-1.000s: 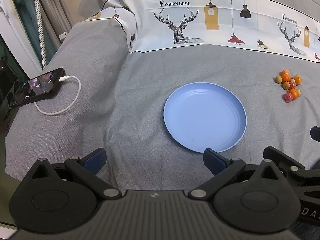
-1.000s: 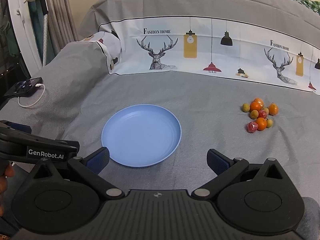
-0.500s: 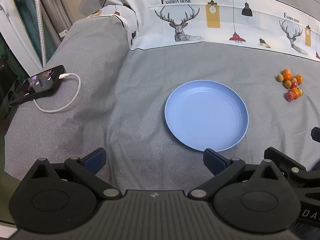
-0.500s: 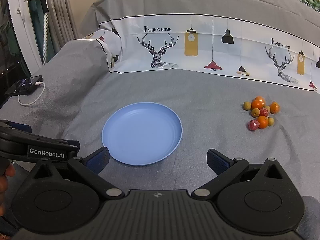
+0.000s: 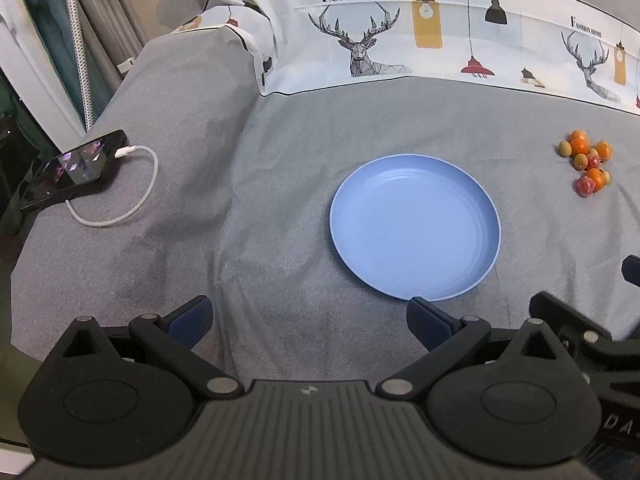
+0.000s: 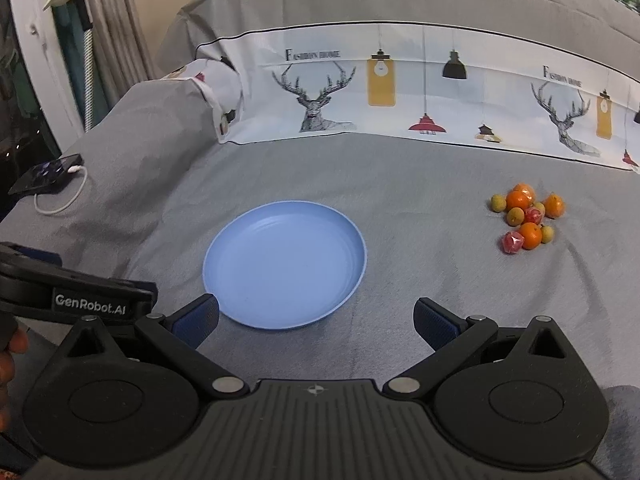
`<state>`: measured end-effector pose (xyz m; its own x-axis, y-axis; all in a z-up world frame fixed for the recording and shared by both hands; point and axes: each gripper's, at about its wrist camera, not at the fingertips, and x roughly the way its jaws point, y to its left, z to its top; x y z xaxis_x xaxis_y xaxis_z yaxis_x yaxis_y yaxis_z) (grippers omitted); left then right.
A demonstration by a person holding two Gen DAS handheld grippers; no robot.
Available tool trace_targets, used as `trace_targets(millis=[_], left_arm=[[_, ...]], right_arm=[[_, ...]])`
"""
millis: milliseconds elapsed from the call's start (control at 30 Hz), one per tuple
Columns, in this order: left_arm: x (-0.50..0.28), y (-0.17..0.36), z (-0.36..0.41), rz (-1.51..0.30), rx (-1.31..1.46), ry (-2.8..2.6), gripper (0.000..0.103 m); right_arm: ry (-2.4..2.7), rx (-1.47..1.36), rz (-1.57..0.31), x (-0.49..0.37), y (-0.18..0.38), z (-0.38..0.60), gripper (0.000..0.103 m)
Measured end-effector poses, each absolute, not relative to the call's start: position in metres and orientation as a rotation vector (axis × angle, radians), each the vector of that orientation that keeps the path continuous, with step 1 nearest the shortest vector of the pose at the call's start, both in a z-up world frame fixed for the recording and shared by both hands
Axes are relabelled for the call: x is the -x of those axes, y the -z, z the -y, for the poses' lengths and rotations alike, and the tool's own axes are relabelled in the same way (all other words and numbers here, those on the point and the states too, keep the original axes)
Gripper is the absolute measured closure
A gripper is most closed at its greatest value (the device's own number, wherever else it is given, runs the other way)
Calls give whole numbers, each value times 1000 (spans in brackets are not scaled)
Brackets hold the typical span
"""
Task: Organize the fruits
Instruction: 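Grasp a yellow fruit with the right tool while the left tool grasps a red fruit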
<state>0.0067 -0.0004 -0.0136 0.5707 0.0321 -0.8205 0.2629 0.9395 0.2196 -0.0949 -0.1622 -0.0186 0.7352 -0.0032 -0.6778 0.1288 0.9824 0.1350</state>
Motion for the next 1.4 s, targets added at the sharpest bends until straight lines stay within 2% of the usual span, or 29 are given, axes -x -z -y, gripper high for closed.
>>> trace_targets(millis=[867,1400], left_arm=[[-21,53,121,-1060,-498,315,0],[-48,92,201,-1132,-584,389,0]], right_arm=[[376,-328,-727,92,76,298,1],[650,-300,-690,14,155,431,1]])
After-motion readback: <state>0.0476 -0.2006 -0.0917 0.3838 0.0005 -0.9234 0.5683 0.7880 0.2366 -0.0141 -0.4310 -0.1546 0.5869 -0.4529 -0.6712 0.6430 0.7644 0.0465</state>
